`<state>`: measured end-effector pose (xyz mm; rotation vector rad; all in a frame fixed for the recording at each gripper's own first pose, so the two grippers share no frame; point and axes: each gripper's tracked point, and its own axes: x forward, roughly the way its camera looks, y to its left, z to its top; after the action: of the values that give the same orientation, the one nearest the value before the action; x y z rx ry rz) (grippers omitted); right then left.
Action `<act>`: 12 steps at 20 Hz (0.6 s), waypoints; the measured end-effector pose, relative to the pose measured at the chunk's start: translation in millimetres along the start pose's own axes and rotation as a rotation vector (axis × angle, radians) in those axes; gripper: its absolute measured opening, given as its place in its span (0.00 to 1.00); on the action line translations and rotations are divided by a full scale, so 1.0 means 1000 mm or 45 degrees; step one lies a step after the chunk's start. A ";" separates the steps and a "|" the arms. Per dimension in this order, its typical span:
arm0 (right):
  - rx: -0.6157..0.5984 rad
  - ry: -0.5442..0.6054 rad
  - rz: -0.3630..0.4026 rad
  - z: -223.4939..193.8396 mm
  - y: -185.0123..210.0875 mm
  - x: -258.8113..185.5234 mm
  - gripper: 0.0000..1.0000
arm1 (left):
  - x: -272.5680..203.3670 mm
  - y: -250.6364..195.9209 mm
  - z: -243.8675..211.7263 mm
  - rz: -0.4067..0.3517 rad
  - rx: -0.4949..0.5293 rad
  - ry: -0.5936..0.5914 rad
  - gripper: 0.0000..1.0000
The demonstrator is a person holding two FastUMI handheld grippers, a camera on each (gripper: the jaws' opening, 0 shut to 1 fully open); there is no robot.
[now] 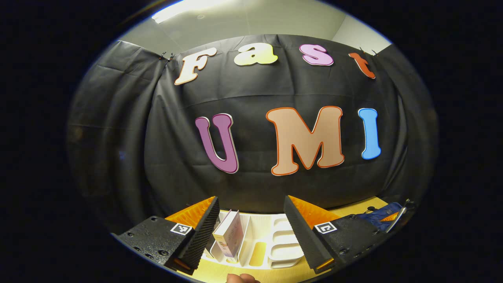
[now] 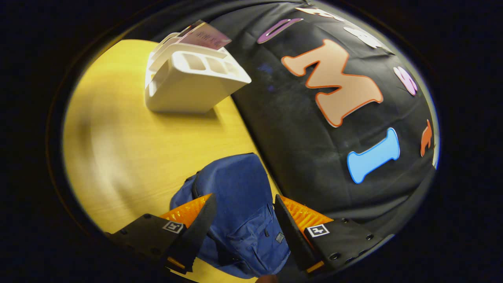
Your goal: Open the schoolbag, grab two books from the bookshelf and put them into the schoolbag.
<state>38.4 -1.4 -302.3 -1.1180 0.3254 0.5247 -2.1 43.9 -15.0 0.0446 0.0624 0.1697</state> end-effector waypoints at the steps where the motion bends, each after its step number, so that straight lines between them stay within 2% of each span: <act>1: -0.020 0.014 0.032 -0.007 0.008 0.008 0.86 | -0.002 0.000 -0.001 0.004 0.000 0.005 0.96; 2: -0.045 0.032 0.071 -0.015 0.018 0.015 1.00 | -0.002 0.002 -0.002 0.009 0.004 0.009 0.96; 3: -0.063 0.033 0.102 -0.016 0.026 0.019 0.87 | -0.003 0.003 -0.001 0.012 0.009 0.008 1.00; 4: -0.085 0.044 0.126 -0.018 0.032 0.022 0.87 | -0.005 0.005 0.000 0.019 0.014 0.004 0.96; 7: -0.153 0.065 0.158 -0.024 0.045 0.032 0.87 | -0.006 0.010 -0.001 0.037 0.018 0.012 0.96; 8: -0.157 0.079 0.173 -0.027 0.048 0.035 0.87 | -0.007 0.010 -0.003 0.036 0.014 0.016 1.00; 9: -0.151 0.081 0.200 -0.027 0.053 0.040 1.00 | -0.006 0.009 -0.005 0.031 0.010 0.027 0.96; 10: -0.145 0.090 0.213 -0.029 0.056 0.044 1.00 | -0.006 0.009 -0.008 0.026 0.004 0.036 0.96; 11: -0.146 0.098 0.212 -0.030 0.056 0.048 0.82 | -0.006 0.008 -0.008 0.024 -0.001 0.043 1.00; 12: -0.150 0.107 0.215 -0.031 0.057 0.052 0.82 | -0.008 0.006 -0.008 0.020 -0.004 0.044 0.96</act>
<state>50.8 1.4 -384.1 -1.2351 0.4693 0.6537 -11.2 49.0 -22.1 0.0389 0.0960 0.1863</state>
